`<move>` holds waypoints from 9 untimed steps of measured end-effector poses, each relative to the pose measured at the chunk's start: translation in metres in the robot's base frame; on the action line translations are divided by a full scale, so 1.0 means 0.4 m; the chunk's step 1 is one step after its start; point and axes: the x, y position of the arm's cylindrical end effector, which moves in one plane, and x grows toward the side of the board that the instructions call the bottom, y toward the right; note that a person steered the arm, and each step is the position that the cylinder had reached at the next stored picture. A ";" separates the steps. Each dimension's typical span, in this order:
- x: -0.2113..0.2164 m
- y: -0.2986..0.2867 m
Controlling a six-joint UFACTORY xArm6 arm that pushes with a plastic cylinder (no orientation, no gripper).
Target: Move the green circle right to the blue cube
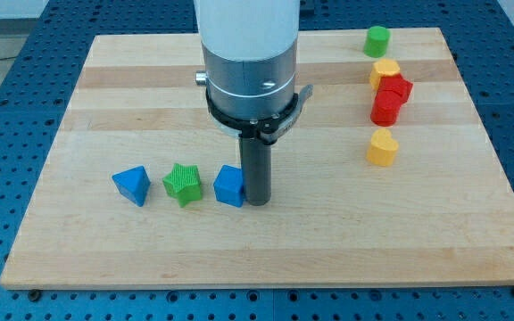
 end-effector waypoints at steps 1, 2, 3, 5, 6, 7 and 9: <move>0.000 0.210; 0.000 0.453; -0.041 0.639; -0.393 0.788; -0.565 0.793; -0.722 0.754; -0.823 0.633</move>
